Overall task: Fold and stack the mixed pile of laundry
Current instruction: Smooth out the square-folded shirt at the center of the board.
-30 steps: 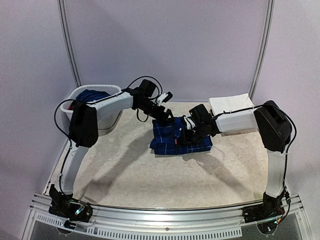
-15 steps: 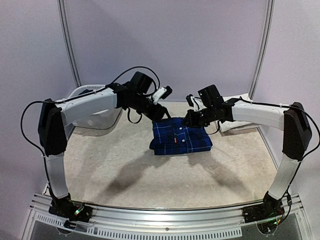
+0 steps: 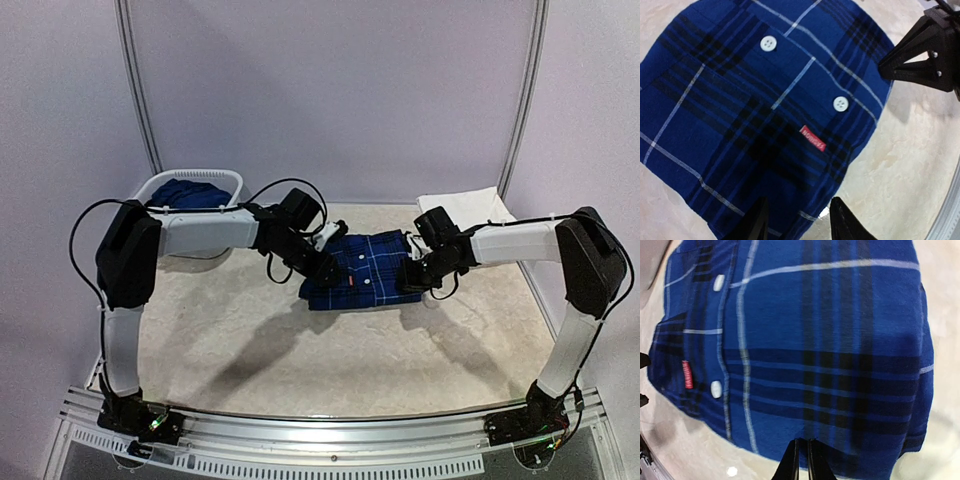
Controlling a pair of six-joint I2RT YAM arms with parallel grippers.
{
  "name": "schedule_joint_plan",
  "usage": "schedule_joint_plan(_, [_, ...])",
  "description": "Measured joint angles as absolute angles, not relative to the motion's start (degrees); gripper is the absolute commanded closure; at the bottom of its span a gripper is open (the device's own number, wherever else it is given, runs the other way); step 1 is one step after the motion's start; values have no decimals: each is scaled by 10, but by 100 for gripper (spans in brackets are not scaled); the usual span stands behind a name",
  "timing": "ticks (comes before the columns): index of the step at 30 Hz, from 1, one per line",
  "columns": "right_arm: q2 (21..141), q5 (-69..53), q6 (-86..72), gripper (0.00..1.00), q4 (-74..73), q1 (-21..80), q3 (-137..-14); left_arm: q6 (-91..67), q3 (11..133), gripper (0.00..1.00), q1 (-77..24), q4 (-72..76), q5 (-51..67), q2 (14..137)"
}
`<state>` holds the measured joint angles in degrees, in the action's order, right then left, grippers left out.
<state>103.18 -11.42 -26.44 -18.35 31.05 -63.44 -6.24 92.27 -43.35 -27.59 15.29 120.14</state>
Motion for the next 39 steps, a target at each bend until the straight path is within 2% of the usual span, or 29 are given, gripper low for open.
schedule_joint_plan(12, [1064,-108,-271,93,-138,323,-602,-60,866,59,-433,-234,111,1237])
schedule_joint_plan(22, [1063,-22,-329,94,-171,389,-617,-45,825,58,-430,-233,61,1200])
schedule_joint_plan(27, [1056,33,-351,93,-244,420,-652,-41,814,49,-430,-252,30,1168])
schedule_joint_plan(35, [1017,119,-375,89,-350,437,-721,-21,814,25,-441,-271,-38,1093])
schedule_joint_plan(38, [1004,152,-388,87,-385,438,-747,-7,814,11,-456,-277,-72,1065])
schedule_joint_plan(39, [997,162,-391,87,-396,438,-752,-2,814,3,-465,-279,-86,1054])
